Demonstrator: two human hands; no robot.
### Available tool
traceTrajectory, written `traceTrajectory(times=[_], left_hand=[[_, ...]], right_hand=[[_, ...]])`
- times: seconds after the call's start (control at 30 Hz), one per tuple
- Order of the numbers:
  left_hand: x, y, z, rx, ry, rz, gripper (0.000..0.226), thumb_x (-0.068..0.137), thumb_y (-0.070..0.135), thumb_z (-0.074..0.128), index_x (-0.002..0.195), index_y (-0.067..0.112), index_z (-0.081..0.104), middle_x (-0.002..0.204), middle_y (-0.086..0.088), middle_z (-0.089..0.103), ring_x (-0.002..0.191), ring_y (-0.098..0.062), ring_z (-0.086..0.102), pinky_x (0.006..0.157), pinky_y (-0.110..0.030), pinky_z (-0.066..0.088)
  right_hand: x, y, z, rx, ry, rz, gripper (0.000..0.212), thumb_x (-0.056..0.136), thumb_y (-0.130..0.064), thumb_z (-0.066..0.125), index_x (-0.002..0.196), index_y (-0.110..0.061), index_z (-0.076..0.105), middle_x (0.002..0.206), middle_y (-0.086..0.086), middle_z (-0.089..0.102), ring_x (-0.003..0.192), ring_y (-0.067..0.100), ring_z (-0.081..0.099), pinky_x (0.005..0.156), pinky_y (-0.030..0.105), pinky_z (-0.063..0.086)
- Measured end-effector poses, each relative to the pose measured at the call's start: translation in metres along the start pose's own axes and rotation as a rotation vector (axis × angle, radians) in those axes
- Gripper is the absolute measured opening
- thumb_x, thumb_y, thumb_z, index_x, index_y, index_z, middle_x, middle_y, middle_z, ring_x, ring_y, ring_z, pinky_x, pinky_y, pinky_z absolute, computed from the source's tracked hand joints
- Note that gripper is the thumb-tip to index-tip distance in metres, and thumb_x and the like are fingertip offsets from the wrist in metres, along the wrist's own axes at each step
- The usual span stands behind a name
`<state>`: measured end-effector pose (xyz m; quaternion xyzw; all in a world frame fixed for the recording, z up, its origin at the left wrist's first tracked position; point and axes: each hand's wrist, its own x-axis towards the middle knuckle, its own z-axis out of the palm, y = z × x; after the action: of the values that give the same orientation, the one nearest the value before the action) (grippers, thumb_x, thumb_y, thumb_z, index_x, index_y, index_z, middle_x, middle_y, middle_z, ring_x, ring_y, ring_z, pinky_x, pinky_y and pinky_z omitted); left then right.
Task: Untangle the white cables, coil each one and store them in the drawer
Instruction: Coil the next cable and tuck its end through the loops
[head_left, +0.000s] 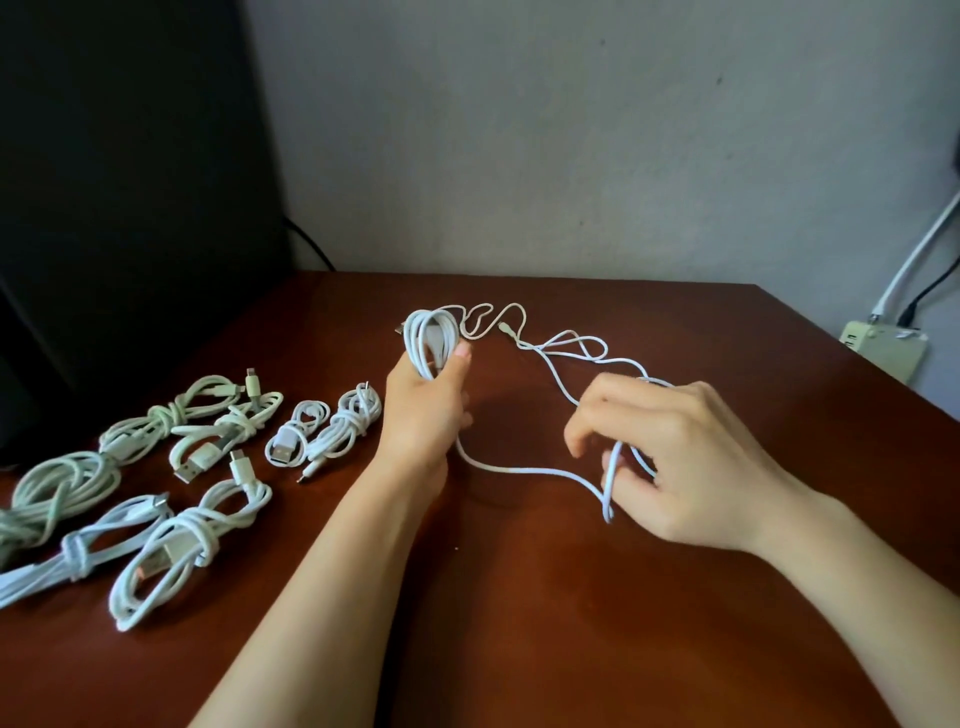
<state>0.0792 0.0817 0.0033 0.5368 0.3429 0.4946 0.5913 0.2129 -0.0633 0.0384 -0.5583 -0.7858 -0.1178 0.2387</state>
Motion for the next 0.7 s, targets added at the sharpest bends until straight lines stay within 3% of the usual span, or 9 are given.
traceTrajectory(times=[0.17, 0.27, 0.33, 0.4, 0.47, 0.53, 0.6, 0.7], left_hand=[[0.0, 0.001, 0.0, 0.008, 0.02, -0.014, 0.023, 0.097, 0.016, 0.053, 0.076, 0.022, 0.048, 0.051, 0.013, 0.037, 0.044, -0.002, 0.033, 0.042, -0.016, 0.033], [-0.002, 0.001, 0.0, 0.075, 0.022, 0.008, 0.022, 0.097, 0.017, 0.054, 0.077, 0.023, 0.051, 0.052, 0.014, 0.041, 0.05, -0.003, 0.037, 0.048, -0.018, 0.037], [-0.002, -0.001, 0.0, 0.2, 0.017, 0.067, 0.021, 0.097, 0.017, 0.054, 0.078, 0.025, 0.052, 0.062, 0.011, 0.045, 0.058, -0.005, 0.041, 0.059, -0.024, 0.039], [-0.002, -0.004, -0.001, 0.371, -0.03, 0.157, 0.018, 0.096, 0.017, 0.053, 0.079, 0.023, 0.053, 0.066, 0.01, 0.047, 0.061, -0.006, 0.042, 0.065, -0.028, 0.036], [-0.002, -0.007, -0.002, 0.548, -0.097, 0.224, 0.012, 0.096, 0.019, 0.052, 0.085, 0.021, 0.053, 0.07, 0.01, 0.05, 0.065, -0.007, 0.044, 0.065, -0.027, 0.032], [-0.003, -0.008, -0.001, 0.632, -0.162, 0.232, 0.009, 0.096, 0.023, 0.053, 0.088, 0.021, 0.053, 0.071, 0.011, 0.051, 0.069, -0.008, 0.045, 0.064, -0.025, 0.03], [-0.004, -0.007, 0.0, 0.639, -0.24, 0.228, 0.011, 0.096, 0.027, 0.054, 0.089, 0.019, 0.055, 0.074, 0.01, 0.055, 0.072, -0.009, 0.048, 0.066, -0.027, 0.033], [-0.007, -0.007, 0.002, 0.688, -0.329, 0.25, 0.023, 0.097, 0.034, 0.052, 0.093, 0.014, 0.061, 0.078, 0.004, 0.062, 0.072, -0.01, 0.052, 0.067, -0.024, 0.037]], right_hand=[[0.0, 0.003, -0.004, -0.142, -0.151, 0.132, 0.021, 0.066, -0.027, 0.041, 0.074, -0.031, 0.06, 0.065, -0.017, 0.044, 0.044, -0.004, 0.027, 0.045, 0.016, 0.018], [-0.002, 0.008, 0.003, -0.121, -0.207, 0.196, 0.01, 0.073, -0.034, 0.056, 0.081, -0.036, 0.061, 0.067, -0.018, 0.051, 0.049, -0.007, 0.036, 0.049, 0.018, 0.026], [0.002, 0.044, 0.023, -0.189, -0.251, 0.342, 0.012, 0.078, -0.053, 0.06, 0.086, -0.044, 0.058, 0.071, -0.017, 0.056, 0.057, -0.002, 0.047, 0.056, 0.02, 0.04], [-0.009, 0.075, 0.049, 0.034, -0.358, 0.341, 0.019, 0.076, -0.062, 0.062, 0.091, -0.051, 0.057, 0.079, -0.023, 0.06, 0.068, 0.002, 0.056, 0.07, 0.024, 0.052], [-0.013, 0.051, 0.046, 0.295, -0.438, 0.287, 0.016, 0.084, -0.03, 0.067, 0.09, -0.045, 0.066, 0.078, -0.024, 0.065, 0.07, -0.001, 0.061, 0.069, 0.017, 0.052], [-0.007, 0.023, 0.016, 0.702, -0.323, 0.323, 0.022, 0.086, -0.007, 0.062, 0.086, -0.027, 0.072, 0.064, -0.007, 0.067, 0.053, 0.001, 0.058, 0.053, 0.016, 0.045], [0.006, 0.007, 0.002, 1.0, -0.139, 0.283, 0.017, 0.082, -0.008, 0.056, 0.08, -0.012, 0.072, 0.052, 0.008, 0.062, 0.037, 0.001, 0.046, 0.04, 0.012, 0.027], [0.009, 0.007, -0.004, 1.25, 0.046, 0.32, 0.015, 0.066, -0.019, 0.068, 0.077, -0.015, 0.076, 0.059, 0.014, 0.068, 0.029, 0.0, 0.029, 0.035, 0.019, 0.01]])
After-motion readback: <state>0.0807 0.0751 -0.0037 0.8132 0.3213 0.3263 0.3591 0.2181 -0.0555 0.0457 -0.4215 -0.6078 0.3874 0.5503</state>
